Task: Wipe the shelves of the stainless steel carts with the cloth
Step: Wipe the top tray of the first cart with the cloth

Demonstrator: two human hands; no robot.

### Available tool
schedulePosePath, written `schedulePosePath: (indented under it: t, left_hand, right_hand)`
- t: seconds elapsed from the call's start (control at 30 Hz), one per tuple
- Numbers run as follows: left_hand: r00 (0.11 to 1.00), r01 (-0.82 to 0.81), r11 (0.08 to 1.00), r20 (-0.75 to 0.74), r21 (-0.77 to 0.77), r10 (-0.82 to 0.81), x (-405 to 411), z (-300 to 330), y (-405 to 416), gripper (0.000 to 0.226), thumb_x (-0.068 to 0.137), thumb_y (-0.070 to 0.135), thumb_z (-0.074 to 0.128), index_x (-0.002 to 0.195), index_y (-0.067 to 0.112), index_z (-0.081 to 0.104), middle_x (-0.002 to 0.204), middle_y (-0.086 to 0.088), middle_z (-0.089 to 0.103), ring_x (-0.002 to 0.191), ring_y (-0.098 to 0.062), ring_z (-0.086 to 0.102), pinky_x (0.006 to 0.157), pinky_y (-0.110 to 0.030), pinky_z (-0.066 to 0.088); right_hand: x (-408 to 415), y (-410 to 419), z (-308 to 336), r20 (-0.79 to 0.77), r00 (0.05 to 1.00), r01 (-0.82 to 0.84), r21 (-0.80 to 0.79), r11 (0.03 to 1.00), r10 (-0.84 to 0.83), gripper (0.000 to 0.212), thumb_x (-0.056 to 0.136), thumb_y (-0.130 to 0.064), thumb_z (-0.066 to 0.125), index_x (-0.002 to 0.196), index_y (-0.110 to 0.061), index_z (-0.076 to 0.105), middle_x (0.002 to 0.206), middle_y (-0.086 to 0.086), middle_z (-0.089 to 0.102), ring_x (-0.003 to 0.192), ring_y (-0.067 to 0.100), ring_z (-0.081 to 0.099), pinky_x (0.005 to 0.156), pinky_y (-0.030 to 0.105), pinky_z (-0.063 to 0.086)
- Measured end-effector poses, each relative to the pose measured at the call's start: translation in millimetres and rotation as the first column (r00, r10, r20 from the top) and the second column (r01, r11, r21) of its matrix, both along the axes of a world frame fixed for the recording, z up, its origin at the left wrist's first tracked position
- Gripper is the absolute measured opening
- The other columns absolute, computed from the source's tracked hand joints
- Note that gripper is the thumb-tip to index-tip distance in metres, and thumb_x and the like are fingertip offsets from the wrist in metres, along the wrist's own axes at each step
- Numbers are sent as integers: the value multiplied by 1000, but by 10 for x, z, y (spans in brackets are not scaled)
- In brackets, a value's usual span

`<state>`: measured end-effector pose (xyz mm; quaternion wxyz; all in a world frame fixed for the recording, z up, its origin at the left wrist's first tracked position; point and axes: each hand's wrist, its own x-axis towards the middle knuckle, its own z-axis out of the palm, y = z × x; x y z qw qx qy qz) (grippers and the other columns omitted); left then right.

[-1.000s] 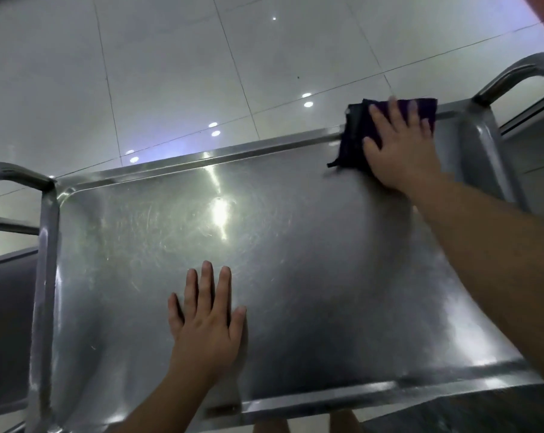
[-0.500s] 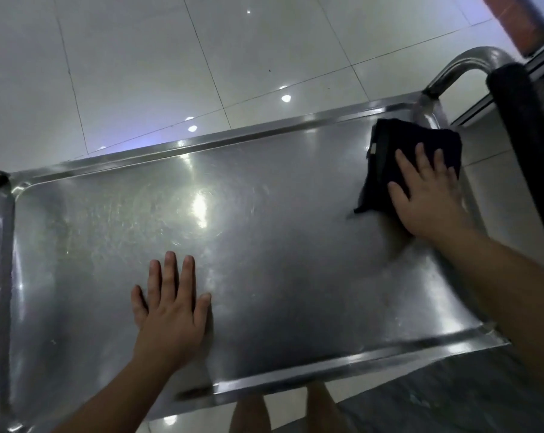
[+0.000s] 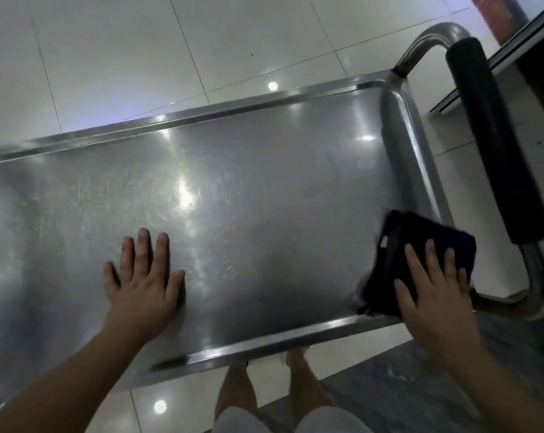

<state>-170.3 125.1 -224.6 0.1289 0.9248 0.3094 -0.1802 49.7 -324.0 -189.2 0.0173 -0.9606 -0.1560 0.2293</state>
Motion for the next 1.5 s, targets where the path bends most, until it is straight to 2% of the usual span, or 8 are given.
schedulePosePath:
  t: [0.17,0.4,0.57,0.73,0.9,1.03,1.33,1.5]
  left_hand:
    - [1000,-8,1000,-3,16,8,31,4,27,72,99,70,7,161,45,-19,169,12,-30,155,-14,-30,124,-57,-9]
    - [999,-25,999,-28,23,25,53,40,37,70,99,67,7,156,48,-29,167,11,-35,152,-14,-36,125,-56,-13]
    - [999,-41,999,-33,9,41,52,48,14,69,98,68,5,153,49,-32,167,10,-36,152,-14,-37,124,-56,-14]
    - [999,-34,999,-7,6,34,51,29,13,69,98,69,5,154,49,-31,166,11,-36,152,-14,-36,124,-56,-14]
    - [1000,-10,1000,1,19,10,7,-5,14,70,100,68,5,158,46,-25,167,11,-35,153,-13,-34,122,-56,-14]
    - [1000,-7,1000,8,26,6,15,-7,11,71,100,69,5,161,44,-21,168,11,-32,154,-14,-32,122,-51,-17]
    - [1000,-5,1000,23,20,4,36,23,3,71,100,66,6,161,41,-23,169,8,-31,155,-17,-30,125,-58,-12]
    - [1000,4,999,31,43,-5,38,13,8,72,102,65,9,161,39,-23,169,6,-31,155,-19,-30,124,-59,-12]
  right_hand:
    - [1277,951,-63,115,990,-92,46,995,87,71,97,-60,20,162,-33,12,171,7,8,156,37,3,125,56,3]
    - [2349,2023,-124,86,991,-116,103,988,107,74,95,-65,17,163,-35,6,172,3,-3,156,37,-7,125,55,-4]
    - [1403,1415,-73,91,977,-204,136,970,193,73,96,-62,23,163,-34,17,172,5,7,156,38,3,124,58,7]
    - [-253,266,12,-28,961,-274,69,959,276,69,100,-62,20,163,-35,12,172,-3,-6,157,25,-12,125,57,8]
    - [-719,143,52,-81,947,-308,62,949,312,66,103,-62,15,162,-33,19,172,-2,2,158,28,-4,125,46,-1]
    - [-166,597,-54,-4,962,-273,76,959,274,66,101,-67,12,162,-42,2,171,-7,-10,157,23,-14,126,48,-2]
    - [2203,2686,-148,144,982,-141,145,979,120,73,98,-64,17,163,-34,3,172,2,-4,156,36,-8,125,55,-3]
    - [2372,3287,-132,163,976,-164,129,978,142,69,98,-61,14,162,-36,8,172,-1,1,155,40,-9,124,58,-6]
